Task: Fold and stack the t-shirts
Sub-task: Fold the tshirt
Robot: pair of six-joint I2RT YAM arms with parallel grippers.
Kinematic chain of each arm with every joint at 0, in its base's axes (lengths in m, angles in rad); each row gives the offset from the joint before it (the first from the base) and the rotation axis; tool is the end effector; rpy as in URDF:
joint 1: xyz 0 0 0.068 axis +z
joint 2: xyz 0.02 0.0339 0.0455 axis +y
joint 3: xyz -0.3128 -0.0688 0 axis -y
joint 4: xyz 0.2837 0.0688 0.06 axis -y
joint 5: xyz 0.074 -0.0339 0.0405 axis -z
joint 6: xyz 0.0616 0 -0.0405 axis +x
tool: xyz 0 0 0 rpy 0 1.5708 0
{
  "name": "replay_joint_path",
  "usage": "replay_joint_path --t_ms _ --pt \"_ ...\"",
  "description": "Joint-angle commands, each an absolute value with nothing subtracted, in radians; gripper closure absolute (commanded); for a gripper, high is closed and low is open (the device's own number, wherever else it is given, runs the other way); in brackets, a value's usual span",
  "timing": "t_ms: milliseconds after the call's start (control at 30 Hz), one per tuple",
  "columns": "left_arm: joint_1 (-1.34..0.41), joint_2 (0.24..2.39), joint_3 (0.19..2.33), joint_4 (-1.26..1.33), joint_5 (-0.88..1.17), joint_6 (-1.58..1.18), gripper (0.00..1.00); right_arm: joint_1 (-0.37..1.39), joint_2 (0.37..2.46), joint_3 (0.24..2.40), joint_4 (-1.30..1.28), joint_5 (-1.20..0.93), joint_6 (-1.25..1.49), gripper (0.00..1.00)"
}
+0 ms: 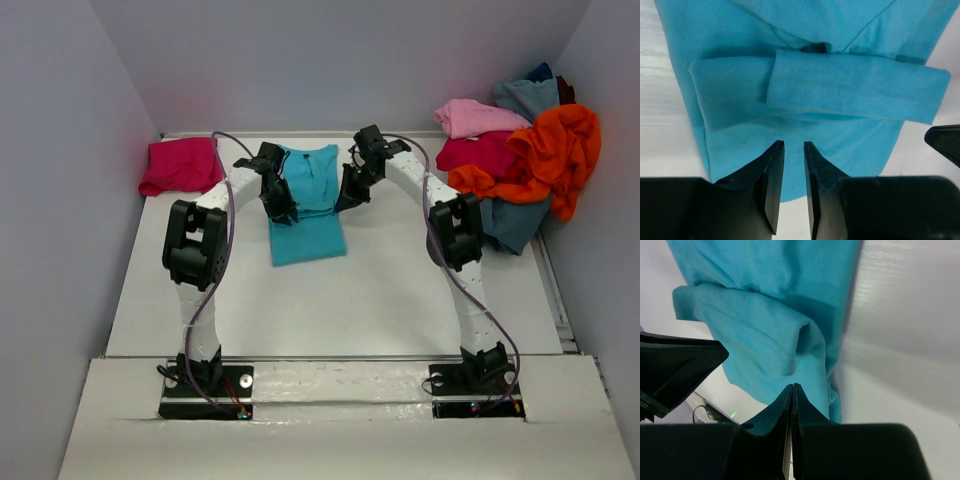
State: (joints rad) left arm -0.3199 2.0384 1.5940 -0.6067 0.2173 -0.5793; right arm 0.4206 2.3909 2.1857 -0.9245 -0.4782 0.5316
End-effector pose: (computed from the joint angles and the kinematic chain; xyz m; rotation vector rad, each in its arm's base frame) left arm 0.4795 -0.1728 0.2085 -0.2724 2.6956 -0.5790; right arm 0.5303 0.2683 0.2114 0.0026 2.8347 0.9041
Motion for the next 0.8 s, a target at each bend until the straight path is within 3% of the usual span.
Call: replay_joint_path --t_ms 0,667,767 --pt "-0.321 2.074 1.663 -0.638 0.212 -0.566 0.68 0.430 2.439 2.262 -0.929 -0.505 0.534 0.93" --pt "-0.302 2.226 1.914 -0.709 0.147 -0.566 0.69 0.430 2.580 2.460 -0.943 -0.534 0.552 0.93" --pt "-0.302 2.246 1.947 -0.712 0.140 -0.566 0.69 0.430 2.591 2.476 -0.930 -0.534 0.554 0.88"
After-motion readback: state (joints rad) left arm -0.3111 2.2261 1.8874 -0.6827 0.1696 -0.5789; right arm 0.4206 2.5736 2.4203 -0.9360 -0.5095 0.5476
